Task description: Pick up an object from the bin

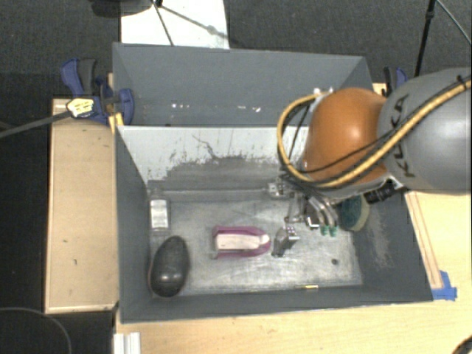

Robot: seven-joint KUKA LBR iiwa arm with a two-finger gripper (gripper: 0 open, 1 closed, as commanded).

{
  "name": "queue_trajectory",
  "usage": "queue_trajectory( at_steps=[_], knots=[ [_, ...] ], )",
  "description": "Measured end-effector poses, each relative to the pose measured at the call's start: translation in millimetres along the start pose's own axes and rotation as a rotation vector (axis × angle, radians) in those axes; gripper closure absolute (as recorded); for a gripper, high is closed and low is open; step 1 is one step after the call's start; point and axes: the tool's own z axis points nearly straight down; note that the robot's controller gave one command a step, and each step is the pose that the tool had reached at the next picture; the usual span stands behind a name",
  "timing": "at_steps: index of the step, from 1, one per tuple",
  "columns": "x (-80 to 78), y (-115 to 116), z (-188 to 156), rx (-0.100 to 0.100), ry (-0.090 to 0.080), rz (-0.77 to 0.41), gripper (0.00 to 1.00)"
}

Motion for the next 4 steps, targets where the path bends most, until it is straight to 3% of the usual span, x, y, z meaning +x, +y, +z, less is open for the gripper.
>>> queue_trajectory(
  at_steps=[1,2,3,4],
  knots=[
    [-6.0,58.1,99.9,-0.002,-0.005,-0.023,0.0],
    [11.4,52.2,66.1,0.0,-0.004,0.027,0.0],
    [7.9,35.4,67.5,0.0,-0.005,0.161,0.0],
    [21.6,52.4,97.9,-0.001,-0.005,0.216,0.0]
  ],
)
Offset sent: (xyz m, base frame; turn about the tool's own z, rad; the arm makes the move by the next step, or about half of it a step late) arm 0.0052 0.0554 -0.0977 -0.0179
